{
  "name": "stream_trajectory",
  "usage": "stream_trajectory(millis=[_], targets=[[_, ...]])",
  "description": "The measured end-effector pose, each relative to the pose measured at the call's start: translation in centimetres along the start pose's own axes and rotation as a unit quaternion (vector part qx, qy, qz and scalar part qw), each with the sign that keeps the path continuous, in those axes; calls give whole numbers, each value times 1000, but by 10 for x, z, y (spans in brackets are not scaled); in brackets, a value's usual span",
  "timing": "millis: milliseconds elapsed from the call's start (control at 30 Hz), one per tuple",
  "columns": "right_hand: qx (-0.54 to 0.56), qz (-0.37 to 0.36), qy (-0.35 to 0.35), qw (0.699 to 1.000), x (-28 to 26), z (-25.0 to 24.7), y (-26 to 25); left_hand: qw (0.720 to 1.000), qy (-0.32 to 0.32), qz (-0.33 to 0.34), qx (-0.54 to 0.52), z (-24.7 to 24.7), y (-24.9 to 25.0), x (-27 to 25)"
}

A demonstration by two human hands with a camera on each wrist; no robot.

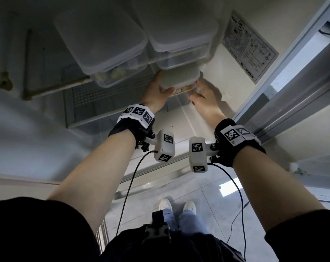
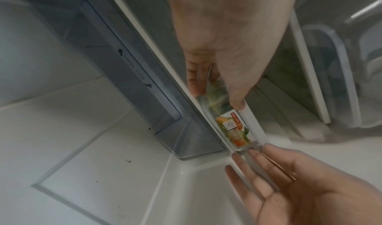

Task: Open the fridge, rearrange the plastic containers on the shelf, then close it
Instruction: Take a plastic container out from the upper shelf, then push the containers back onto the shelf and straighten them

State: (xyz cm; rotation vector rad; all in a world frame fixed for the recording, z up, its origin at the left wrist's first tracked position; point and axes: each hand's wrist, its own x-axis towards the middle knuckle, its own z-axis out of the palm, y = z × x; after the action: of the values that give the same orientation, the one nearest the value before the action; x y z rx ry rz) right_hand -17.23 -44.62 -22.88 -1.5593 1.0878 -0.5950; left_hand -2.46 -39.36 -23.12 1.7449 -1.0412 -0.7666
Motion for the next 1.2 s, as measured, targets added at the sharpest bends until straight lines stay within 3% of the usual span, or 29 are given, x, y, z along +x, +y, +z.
stream_trajectory(millis=[200, 367, 567, 1000, 1200], targets=[[-36, 4, 20, 999, -3, -1, -3, 999, 10, -5, 39, 1, 1, 12], [28, 61, 21, 998, -7, 2, -6, 997, 25, -20, 67, 4, -5, 25], [27, 72, 15, 997, -9, 3, -8, 997, 20, -16, 73, 4, -11, 25], [-12, 38, -7, 999, -12, 1, -11, 997, -9, -17, 68, 2, 1, 11], [33, -5, 20, 999, -31, -3, -22, 999, -4, 4, 33, -4, 15, -18]])
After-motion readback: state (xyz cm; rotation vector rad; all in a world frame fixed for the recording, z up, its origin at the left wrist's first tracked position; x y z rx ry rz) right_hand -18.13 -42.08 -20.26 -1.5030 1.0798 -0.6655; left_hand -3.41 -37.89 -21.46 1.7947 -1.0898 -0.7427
